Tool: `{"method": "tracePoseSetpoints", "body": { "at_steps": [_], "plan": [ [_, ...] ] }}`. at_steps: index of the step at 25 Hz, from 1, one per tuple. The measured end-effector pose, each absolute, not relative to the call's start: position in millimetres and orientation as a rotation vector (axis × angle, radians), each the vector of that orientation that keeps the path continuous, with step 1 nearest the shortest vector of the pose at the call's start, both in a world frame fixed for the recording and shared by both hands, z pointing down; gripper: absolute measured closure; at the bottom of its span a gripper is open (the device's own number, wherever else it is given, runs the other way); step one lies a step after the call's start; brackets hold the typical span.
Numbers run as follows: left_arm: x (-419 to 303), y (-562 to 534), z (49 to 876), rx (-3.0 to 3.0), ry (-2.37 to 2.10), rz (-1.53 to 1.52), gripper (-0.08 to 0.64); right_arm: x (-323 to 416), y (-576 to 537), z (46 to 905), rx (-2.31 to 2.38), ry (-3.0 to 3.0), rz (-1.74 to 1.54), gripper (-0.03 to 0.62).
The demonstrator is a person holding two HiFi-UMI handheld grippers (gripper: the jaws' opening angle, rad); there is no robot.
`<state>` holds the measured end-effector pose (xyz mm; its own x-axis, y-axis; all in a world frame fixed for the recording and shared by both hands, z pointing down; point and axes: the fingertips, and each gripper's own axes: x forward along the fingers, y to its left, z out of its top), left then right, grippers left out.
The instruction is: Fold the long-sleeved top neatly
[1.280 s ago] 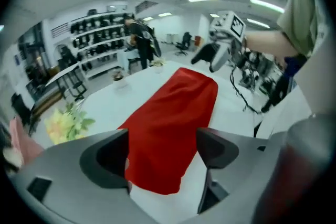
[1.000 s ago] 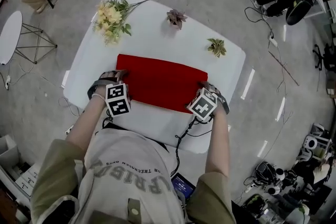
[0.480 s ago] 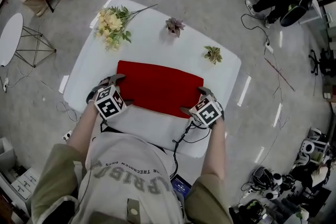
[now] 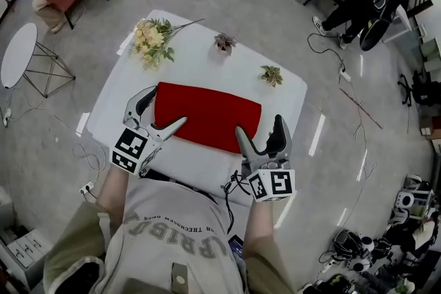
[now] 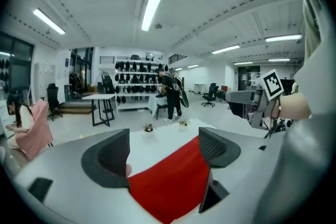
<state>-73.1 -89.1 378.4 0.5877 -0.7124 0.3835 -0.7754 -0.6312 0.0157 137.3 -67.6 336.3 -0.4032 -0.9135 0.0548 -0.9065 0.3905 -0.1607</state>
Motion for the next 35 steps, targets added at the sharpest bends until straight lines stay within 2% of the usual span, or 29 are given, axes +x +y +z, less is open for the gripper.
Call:
{"method": "tracePoseSetpoints", "body": {
  "at_steps": [4, 5, 6, 7, 8, 10, 11, 13, 15, 18, 21, 35],
  "plan": [
    [-63, -82, 345, 2.667, -1.453, 0.367, 0.151, 125, -54, 311, -1.754, 2.434, -0.205, 0.134],
    [-64, -79, 339, 2.66, -1.48, 0.322, 0.173, 119, -51, 308, -1.772, 2.436, -0.176, 0.151],
    [-65, -76, 334, 2.645, -1.502, 0.273, 0.238, 113, -47, 306, -1.788, 2.443, -0.146, 0.2],
    [-66, -72, 329, 2.631, -1.519, 0.227, 0.322, 109, -44, 303, -1.802, 2.452, -0.119, 0.278],
    [-66, -69, 325, 2.624, -1.528, 0.191, 0.359, 105, -40, 300, -1.812, 2.461, -0.099, 0.331],
    [-65, -65, 320, 2.626, -1.536, 0.166, 0.395, 98, -35, 295, -1.823, 2.476, -0.069, 0.347],
    [-65, -63, 319, 2.628, -1.542, 0.166, 0.415, 95, -33, 293, -1.829, 2.479, -0.057, 0.406],
    [-64, -59, 316, 2.629, -1.557, 0.157, 0.456, 92, -29, 290, -1.849, 2.483, -0.031, 0.422],
    [-62, -56, 311, 2.63, -1.57, 0.136, 0.488, 92, -25, 288, -1.886, 2.477, 0.01, 0.51],
    [-62, -54, 309, 2.628, -1.583, 0.108, 0.529, 91, -22, 285, -1.927, 2.468, 0.069, 0.589],
    [-63, -51, 309, 2.633, -1.568, 0.066, 0.548, 87, -20, 280, -1.926, 2.464, 0.105, 0.591],
    [-60, -56, 290, 2.72, -1.546, 0.002, 0.548, 81, -19, 256, -1.906, 2.444, 0.237, 0.591]
  ]
}}
